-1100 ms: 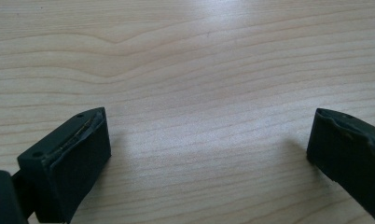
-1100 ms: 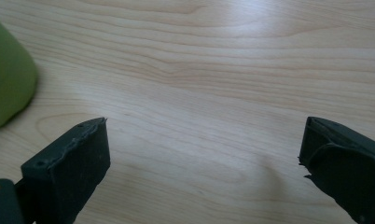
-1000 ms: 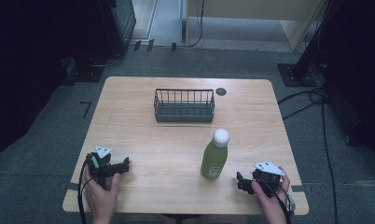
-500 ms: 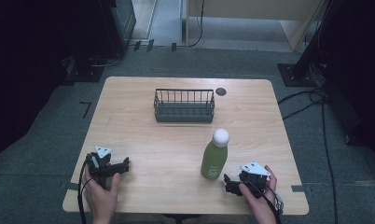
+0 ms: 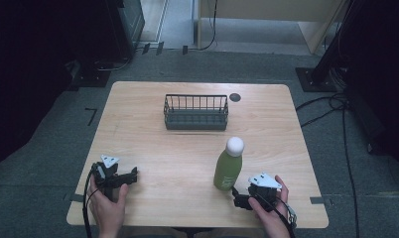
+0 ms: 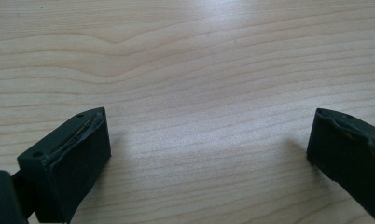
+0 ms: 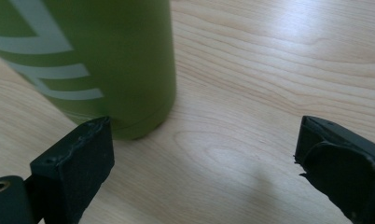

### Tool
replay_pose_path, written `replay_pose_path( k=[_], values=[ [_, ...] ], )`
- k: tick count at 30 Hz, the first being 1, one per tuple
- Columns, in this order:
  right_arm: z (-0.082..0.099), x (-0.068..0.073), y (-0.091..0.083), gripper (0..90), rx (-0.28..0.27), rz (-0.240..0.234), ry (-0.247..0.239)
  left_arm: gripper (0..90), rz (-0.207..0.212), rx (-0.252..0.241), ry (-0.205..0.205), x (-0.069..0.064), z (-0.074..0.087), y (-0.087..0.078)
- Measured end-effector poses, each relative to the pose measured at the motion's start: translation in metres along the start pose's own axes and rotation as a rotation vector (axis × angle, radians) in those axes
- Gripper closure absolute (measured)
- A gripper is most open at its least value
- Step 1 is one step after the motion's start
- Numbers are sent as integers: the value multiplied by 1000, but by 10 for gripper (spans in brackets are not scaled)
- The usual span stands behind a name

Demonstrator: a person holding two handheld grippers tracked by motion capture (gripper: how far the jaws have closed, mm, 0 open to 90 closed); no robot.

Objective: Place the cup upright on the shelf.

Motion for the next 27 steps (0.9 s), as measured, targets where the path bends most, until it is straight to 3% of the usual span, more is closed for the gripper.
replay_pose_path(
  k=[5,15,27],
  values=[
    [-2,6,-1,34,-5,-46,-14,0,0,-2,-2,0,0,0],
    [-14,20,-1,38,-38,-93,-33,0,0,-2,-2,0,0,0],
    [-37,30,-7,48,-99,-131,17,0,0,-1,-2,0,0,0]
  ],
)
Point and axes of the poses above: each handheld gripper's, and its own axes: y roughly forward along the jaws, z roughly out of its underside, x roughly to its left, the point moved 1 cm from there along y, roughly forward along the jaws, and after that the axes turned 6 degrees about x, right-handed, at the moved point
